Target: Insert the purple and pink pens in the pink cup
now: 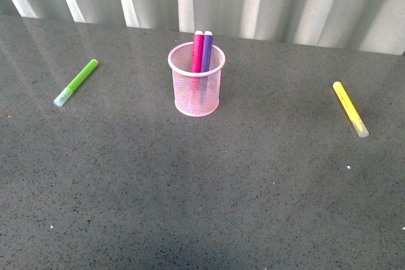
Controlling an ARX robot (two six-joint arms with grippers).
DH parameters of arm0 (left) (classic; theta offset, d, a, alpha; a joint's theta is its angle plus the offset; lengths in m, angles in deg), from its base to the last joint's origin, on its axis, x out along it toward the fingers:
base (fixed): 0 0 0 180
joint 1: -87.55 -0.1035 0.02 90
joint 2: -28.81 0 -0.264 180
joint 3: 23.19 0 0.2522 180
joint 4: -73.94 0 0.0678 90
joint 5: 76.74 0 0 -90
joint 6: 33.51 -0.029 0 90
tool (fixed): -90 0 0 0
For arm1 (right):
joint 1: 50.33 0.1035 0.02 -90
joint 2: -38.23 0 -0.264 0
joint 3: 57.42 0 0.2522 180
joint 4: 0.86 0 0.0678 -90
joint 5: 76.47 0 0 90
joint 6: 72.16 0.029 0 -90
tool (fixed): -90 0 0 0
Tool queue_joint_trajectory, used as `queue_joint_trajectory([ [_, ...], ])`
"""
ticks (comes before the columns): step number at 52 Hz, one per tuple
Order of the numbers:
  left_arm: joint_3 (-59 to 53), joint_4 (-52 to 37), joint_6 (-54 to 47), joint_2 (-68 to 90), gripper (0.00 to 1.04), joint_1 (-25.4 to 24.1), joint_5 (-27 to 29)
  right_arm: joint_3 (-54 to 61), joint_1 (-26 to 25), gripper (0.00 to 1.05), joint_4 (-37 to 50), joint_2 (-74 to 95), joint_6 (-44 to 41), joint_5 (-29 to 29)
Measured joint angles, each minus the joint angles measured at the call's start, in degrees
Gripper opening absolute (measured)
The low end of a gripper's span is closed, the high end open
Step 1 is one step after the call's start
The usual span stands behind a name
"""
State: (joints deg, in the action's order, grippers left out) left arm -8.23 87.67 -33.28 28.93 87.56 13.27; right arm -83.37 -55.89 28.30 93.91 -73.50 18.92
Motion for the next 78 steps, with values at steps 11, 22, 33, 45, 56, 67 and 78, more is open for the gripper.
queue_joint_trajectory([
  [11, 0.0, 0.0, 0.0, 0.0, 0.98, 0.0, 0.0, 5.0, 5.0, 0.03, -2.9, -7.9, 0.6, -4.9],
  [22, 0.0, 0.0, 0.0, 0.0, 0.98, 0.0, 0.0, 7.8, 5.4, 0.03, -6.9, -14.6, 0.6, -5.3],
  [33, 0.0, 0.0, 0.0, 0.0, 0.98, 0.0, 0.0, 9.4, 5.4, 0.03, -10.9, -20.3, 0.7, -5.3],
  [45, 0.0, 0.0, 0.0, 0.0, 0.98, 0.0, 0.0, 11.0, 5.4, 0.03, -12.7, -24.9, 0.7, -5.4],
  [56, 0.0, 0.0, 0.0, 0.0, 0.98, 0.0, 0.0, 11.0, 5.4, 0.03, -18.1, -30.9, 0.8, -5.3],
  [67, 0.0, 0.0, 0.0, 0.0, 0.98, 0.0, 0.0, 11.0, 5.4, 0.03, -23.2, -36.1, 0.8, -5.3],
  [78, 0.0, 0.0, 0.0, 0.0, 0.98, 0.0, 0.0, 11.0, 5.4, 0.03, -26.9, -39.9, 0.8, -5.4],
])
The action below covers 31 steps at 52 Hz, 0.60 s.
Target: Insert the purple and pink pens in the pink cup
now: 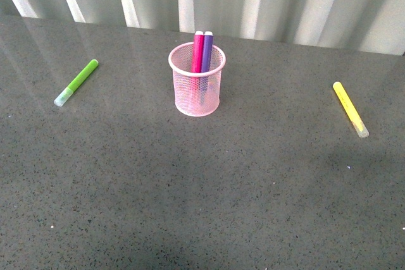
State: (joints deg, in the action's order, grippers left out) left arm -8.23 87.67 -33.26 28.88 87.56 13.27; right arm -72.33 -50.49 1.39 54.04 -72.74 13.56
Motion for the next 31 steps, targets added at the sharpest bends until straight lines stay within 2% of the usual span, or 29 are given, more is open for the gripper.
queue_joint_trajectory([
  [16, 0.0, 0.0, 0.0, 0.0, 0.98, 0.0, 0.0, 0.0, 0.0, 0.03, -5.7, -5.8, 0.0, 0.0],
  [20, 0.0, 0.0, 0.0, 0.0, 0.98, 0.0, 0.0, 0.0, 0.0, 0.03, -15.3, -13.3, 0.0, 0.0],
  [29, 0.0, 0.0, 0.0, 0.0, 0.98, 0.0, 0.0, 0.0, 0.0, 0.03, -15.9, -15.6, 0.0, 0.0],
  [31, 0.0, 0.0, 0.0, 0.0, 0.98, 0.0, 0.0, 0.0, 0.0, 0.06, -15.9, -15.6, 0.0, 0.0],
])
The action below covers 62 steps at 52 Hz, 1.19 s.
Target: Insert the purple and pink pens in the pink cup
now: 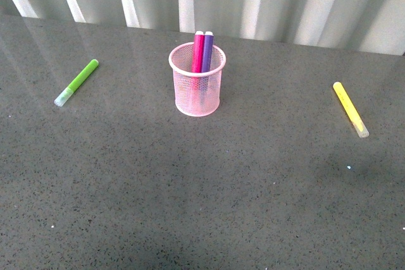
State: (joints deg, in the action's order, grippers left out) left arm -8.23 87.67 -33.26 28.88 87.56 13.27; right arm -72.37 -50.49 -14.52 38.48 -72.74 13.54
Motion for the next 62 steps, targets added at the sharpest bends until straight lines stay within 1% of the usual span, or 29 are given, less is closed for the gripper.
queue_joint_trajectory([
  [6, 0.0, 0.0, 0.0, 0.0, 0.98, 0.0, 0.0, 0.0, 0.0, 0.32, 0.0, 0.0, 0.0, 0.0],
  [8, 0.0, 0.0, 0.0, 0.0, 0.98, 0.0, 0.0, 0.0, 0.0, 0.43, 0.0, 0.0, 0.0, 0.0],
  [13, 0.0, 0.0, 0.0, 0.0, 0.98, 0.0, 0.0, 0.0, 0.0, 0.61, 0.0, 0.0, 0.0, 0.0],
  [14, 0.0, 0.0, 0.0, 0.0, 0.98, 0.0, 0.0, 0.0, 0.0, 0.66, 0.0, 0.0, 0.0, 0.0],
  [24, 0.0, 0.0, 0.0, 0.0, 0.98, 0.0, 0.0, 0.0, 0.0, 0.96, 0.0, 0.0, 0.0, 0.0],
  [26, 0.0, 0.0, 0.0, 0.0, 0.98, 0.0, 0.0, 0.0, 0.0, 1.0, 0.0, 0.0, 0.1, 0.0],
  [30, 0.0, 0.0, 0.0, 0.0, 0.98, 0.0, 0.0, 0.0, 0.0, 0.97, 0.0, 0.0, 0.2, 0.0],
  [62, 0.0, 0.0, 0.0, 0.0, 0.98, 0.0, 0.0, 0.0, 0.0, 0.98, 0.0, 0.0, 0.4, 0.0],
])
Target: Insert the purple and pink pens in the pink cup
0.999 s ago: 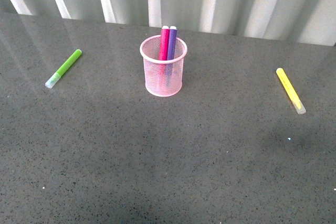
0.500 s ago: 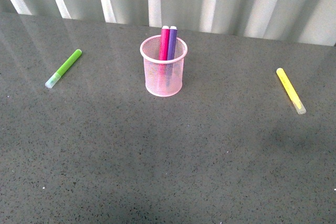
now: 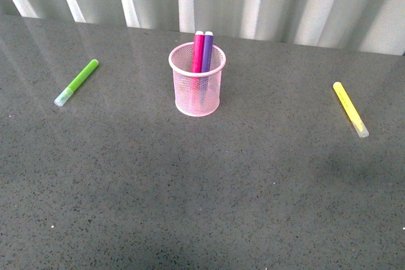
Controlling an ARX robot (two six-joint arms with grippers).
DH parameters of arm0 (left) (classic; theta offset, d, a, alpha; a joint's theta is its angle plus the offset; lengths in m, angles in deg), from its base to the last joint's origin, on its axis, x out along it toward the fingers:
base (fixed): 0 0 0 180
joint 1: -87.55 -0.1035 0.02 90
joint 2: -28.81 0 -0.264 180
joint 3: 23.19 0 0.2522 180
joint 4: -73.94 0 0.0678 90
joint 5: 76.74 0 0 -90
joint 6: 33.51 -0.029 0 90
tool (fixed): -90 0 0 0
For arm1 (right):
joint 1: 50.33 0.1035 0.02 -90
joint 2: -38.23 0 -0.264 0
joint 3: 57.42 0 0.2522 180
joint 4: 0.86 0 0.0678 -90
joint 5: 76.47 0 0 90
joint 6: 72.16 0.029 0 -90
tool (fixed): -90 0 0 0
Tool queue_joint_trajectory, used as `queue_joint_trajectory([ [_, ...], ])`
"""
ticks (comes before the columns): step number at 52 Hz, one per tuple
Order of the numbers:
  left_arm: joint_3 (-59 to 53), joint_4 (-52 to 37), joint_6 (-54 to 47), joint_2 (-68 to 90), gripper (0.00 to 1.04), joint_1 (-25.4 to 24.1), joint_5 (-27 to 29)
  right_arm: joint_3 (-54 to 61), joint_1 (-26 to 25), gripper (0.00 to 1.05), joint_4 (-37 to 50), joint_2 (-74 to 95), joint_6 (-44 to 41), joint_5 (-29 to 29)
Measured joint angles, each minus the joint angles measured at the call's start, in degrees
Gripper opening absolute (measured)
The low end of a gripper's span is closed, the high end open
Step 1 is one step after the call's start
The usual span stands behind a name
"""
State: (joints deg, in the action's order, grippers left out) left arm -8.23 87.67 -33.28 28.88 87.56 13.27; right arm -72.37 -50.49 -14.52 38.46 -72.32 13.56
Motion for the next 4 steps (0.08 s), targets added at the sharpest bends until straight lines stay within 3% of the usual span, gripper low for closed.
queue_joint_trajectory([
  [4, 0.0, 0.0, 0.0, 0.0, 0.98, 0.0, 0.0, 0.0, 0.0, 0.98, 0.0, 0.0, 0.0, 0.0],
])
